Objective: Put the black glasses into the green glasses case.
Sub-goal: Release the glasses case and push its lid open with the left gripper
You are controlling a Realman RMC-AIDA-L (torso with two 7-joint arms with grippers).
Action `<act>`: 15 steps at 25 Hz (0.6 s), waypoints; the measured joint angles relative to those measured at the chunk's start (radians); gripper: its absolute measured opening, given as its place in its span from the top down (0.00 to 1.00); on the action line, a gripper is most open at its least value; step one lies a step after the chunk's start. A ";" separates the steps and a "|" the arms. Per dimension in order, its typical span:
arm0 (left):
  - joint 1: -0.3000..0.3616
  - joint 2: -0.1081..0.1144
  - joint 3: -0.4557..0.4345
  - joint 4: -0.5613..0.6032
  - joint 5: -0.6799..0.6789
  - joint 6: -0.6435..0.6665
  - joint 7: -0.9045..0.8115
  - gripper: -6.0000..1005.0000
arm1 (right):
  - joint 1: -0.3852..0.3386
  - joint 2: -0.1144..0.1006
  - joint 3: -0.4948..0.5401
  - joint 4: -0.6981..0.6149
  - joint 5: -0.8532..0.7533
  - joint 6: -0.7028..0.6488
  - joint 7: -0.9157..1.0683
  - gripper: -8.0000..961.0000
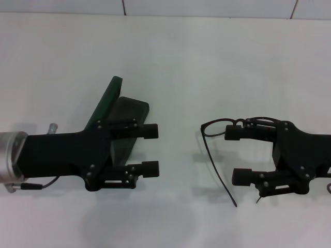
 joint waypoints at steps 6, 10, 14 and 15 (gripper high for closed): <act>0.017 -0.004 -0.017 0.016 0.000 0.002 -0.008 0.27 | 0.006 0.000 -0.002 0.000 0.013 -0.005 0.000 0.11; 0.014 -0.005 -0.018 0.017 0.000 0.002 -0.008 0.27 | 0.011 0.000 -0.011 0.000 0.016 -0.007 0.000 0.11; 0.011 -0.007 -0.020 0.017 0.000 0.002 -0.008 0.27 | 0.011 0.000 -0.017 0.000 0.022 -0.008 0.000 0.11; 0.011 -0.007 -0.020 0.017 0.000 0.002 -0.008 0.27 | 0.011 0.000 -0.017 0.000 0.022 -0.008 0.000 0.11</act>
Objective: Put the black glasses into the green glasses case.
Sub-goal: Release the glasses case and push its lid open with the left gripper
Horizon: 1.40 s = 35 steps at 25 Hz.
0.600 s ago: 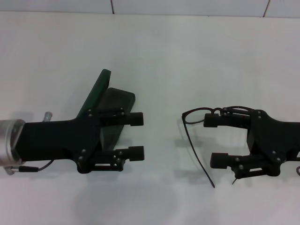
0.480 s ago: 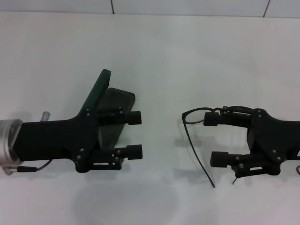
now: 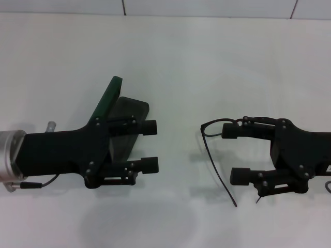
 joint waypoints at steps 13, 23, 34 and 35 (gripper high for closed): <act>0.008 -0.034 -0.214 0.156 0.004 -0.023 -0.125 0.27 | -0.080 -0.007 0.164 0.008 0.004 0.052 -0.125 0.11; 0.018 -0.124 -0.155 0.908 0.432 -0.322 -0.775 0.28 | -0.185 -0.012 0.325 0.135 0.130 0.011 -0.298 0.11; -0.015 -0.119 0.330 1.093 1.222 -0.481 -1.459 0.28 | -0.174 -0.012 0.328 0.166 0.132 0.020 -0.357 0.11; -0.017 -0.119 0.345 1.090 1.242 -0.484 -1.478 0.28 | -0.170 -0.012 0.328 0.167 0.132 0.021 -0.359 0.11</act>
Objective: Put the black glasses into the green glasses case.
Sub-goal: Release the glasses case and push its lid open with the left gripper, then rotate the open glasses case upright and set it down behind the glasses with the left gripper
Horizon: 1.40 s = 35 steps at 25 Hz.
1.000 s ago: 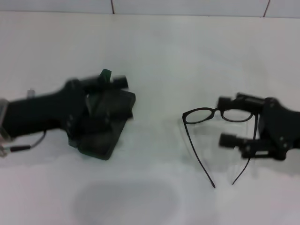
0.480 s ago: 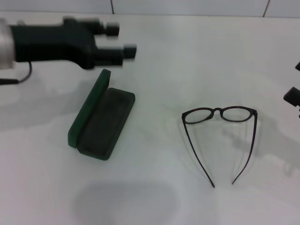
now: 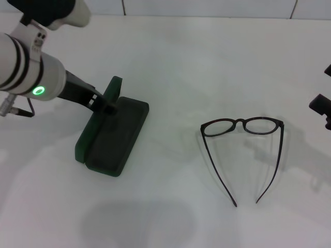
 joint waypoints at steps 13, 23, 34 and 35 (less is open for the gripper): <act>-0.026 0.002 0.032 -0.083 0.001 0.003 -0.054 0.37 | -0.003 0.001 0.000 0.016 0.001 0.005 -0.024 0.11; -0.030 0.001 0.037 -0.071 0.006 0.003 -0.044 0.73 | -0.016 0.000 0.000 0.027 0.001 -0.013 -0.025 0.11; -0.072 0.000 0.185 -0.021 -0.059 -0.290 0.310 0.80 | -0.013 0.000 -0.012 0.028 -0.010 -0.136 -0.027 0.11; -0.080 -0.001 0.205 -0.044 -0.072 -0.331 0.368 0.80 | -0.014 0.002 -0.014 0.029 -0.012 -0.142 -0.027 0.11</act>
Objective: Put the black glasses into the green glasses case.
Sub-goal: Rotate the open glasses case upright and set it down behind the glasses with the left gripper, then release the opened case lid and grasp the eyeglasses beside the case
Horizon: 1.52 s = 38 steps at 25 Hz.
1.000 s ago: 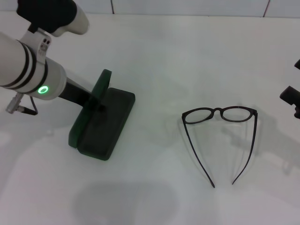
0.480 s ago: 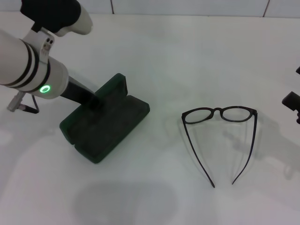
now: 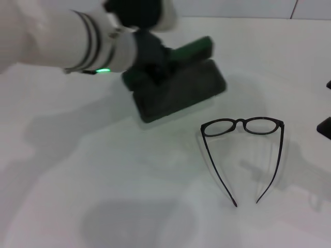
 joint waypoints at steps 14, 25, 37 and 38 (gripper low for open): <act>-0.254 -0.005 0.125 -0.368 -0.061 -0.137 0.241 0.79 | -0.007 -0.001 0.000 0.065 -0.008 -0.016 -0.026 0.11; -0.273 -0.006 0.154 -0.410 -0.062 -0.160 0.226 0.79 | -0.010 -0.001 0.000 0.075 -0.024 -0.008 -0.038 0.11; -0.108 -0.003 0.065 -0.108 -0.147 -0.081 0.149 0.53 | 0.017 -0.029 -0.004 0.050 -0.107 0.159 -0.023 0.12; -0.059 -0.002 0.041 -0.052 -0.196 -0.084 0.148 0.52 | 0.030 -0.035 -0.006 0.034 -0.129 0.198 -0.009 0.12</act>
